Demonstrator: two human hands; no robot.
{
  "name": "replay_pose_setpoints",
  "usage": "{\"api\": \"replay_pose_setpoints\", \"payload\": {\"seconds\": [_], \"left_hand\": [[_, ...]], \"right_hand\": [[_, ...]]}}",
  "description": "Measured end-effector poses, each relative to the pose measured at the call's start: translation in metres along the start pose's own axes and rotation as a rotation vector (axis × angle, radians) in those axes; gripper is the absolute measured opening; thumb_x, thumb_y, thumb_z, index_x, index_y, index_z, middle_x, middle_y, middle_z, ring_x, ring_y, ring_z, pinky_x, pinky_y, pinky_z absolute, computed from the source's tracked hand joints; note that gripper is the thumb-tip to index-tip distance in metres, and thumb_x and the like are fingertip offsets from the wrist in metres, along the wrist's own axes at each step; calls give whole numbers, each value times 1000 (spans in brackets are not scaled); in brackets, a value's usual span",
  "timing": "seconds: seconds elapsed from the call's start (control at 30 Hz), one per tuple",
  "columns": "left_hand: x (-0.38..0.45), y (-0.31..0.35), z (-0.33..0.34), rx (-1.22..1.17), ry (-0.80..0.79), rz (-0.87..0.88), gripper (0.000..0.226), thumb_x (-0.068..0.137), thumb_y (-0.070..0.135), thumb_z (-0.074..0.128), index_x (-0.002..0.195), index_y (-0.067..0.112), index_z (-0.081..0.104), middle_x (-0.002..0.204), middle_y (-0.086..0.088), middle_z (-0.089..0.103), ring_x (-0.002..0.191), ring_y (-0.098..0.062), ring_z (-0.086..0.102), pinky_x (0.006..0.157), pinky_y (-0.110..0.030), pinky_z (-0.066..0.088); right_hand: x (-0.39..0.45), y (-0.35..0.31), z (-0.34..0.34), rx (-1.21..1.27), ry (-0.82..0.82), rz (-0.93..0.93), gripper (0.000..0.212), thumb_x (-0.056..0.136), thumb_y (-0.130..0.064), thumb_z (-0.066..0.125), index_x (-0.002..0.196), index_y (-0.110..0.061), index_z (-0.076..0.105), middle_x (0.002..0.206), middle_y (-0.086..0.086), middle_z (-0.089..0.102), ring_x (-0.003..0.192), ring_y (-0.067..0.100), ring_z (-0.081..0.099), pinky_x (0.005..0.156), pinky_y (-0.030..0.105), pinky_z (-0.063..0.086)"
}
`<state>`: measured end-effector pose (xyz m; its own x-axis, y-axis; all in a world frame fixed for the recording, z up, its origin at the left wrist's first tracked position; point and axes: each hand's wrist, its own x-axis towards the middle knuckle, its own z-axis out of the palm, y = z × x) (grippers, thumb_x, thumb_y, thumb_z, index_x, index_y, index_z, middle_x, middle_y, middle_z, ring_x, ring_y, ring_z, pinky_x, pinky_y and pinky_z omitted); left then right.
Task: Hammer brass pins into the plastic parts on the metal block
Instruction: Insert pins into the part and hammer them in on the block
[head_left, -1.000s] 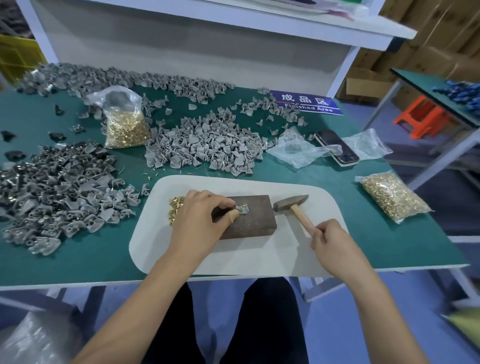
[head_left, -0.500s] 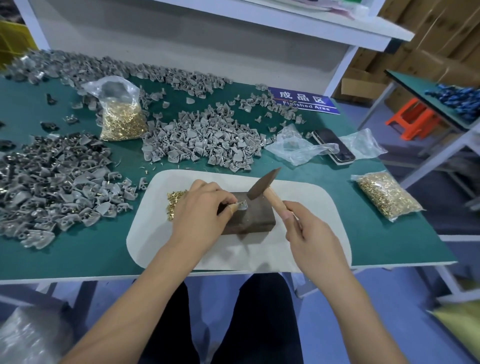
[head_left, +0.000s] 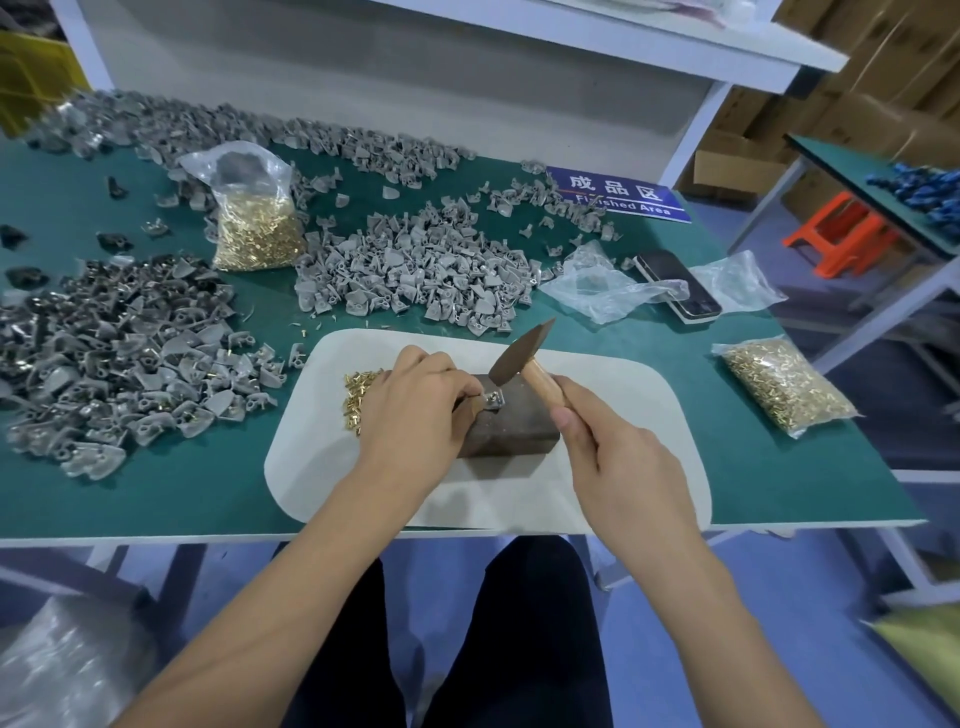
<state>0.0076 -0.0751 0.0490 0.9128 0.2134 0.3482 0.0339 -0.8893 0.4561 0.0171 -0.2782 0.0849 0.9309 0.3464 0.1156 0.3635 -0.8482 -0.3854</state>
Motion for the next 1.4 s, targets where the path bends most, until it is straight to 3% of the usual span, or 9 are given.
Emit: {"api": "replay_pose_setpoints", "payload": {"seconds": [0.23,0.43,0.7,0.83,0.97,1.1,1.23,1.33,1.4], "left_hand": [[-1,0,-2,14,13,-2,3,87,32,75,90,33,77,85,11,64,98,-22,54,64,-30,30],[1,0,-1,-11,-15,-22,6,91,37,69,90,37,75,86,13,62,99,-17,50,67,-32,40],[1,0,-1,-4,-20,-26,9,92,41,68,92,36,75,87,11,63,99,-18,50,68,-33,43],[1,1,-1,-8,-23,-34,6,91,38,69,89,36,74,85,11,62,98,-18,50,67,-33,42],[1,0,0,-6,-6,-26,7,91,39,70,89,36,75,85,11,63,97,-18,50,64,-30,32],[1,1,-1,-5,5,-12,7,91,39,70,87,35,75,82,12,62,95,-17,50,63,-30,31],[1,1,0,18,16,-12,10,92,37,68,85,33,74,83,11,61,96,-19,51,63,-30,29],[0,1,-1,8,9,-12,7,92,34,70,87,33,75,83,11,61,96,-19,51,63,-31,32],[0,1,0,8,-3,-6,7,92,34,69,88,32,76,83,10,62,97,-19,50,63,-31,34]], "right_hand": [[-1,-5,0,-111,-64,10,37,105,-54,22,137,-49,39,84,2,69,79,35,61,69,44,52],[6,-8,6,42,-123,56,14,106,-28,40,110,-19,50,96,1,66,87,34,60,73,47,49],[15,-16,9,-51,193,-59,28,107,-44,42,131,-39,53,89,2,74,81,39,66,62,42,44],[19,-14,12,-126,144,-60,31,106,-45,41,135,-44,52,86,2,73,81,38,66,59,37,34],[16,-14,8,-24,255,-50,33,107,-43,44,137,-45,55,89,-1,74,81,35,66,60,38,45],[14,-15,6,-132,145,-64,35,106,-45,40,139,-47,51,84,1,72,80,37,67,63,40,49],[12,-19,3,-63,290,-76,36,106,-41,45,139,-42,57,88,2,73,76,36,66,59,41,51],[16,-19,5,-219,105,-70,38,106,-47,36,142,-48,48,89,0,71,81,35,67,63,39,45],[19,-18,1,-225,124,-55,38,106,-47,36,141,-48,49,85,0,70,79,35,67,60,38,42]]}}
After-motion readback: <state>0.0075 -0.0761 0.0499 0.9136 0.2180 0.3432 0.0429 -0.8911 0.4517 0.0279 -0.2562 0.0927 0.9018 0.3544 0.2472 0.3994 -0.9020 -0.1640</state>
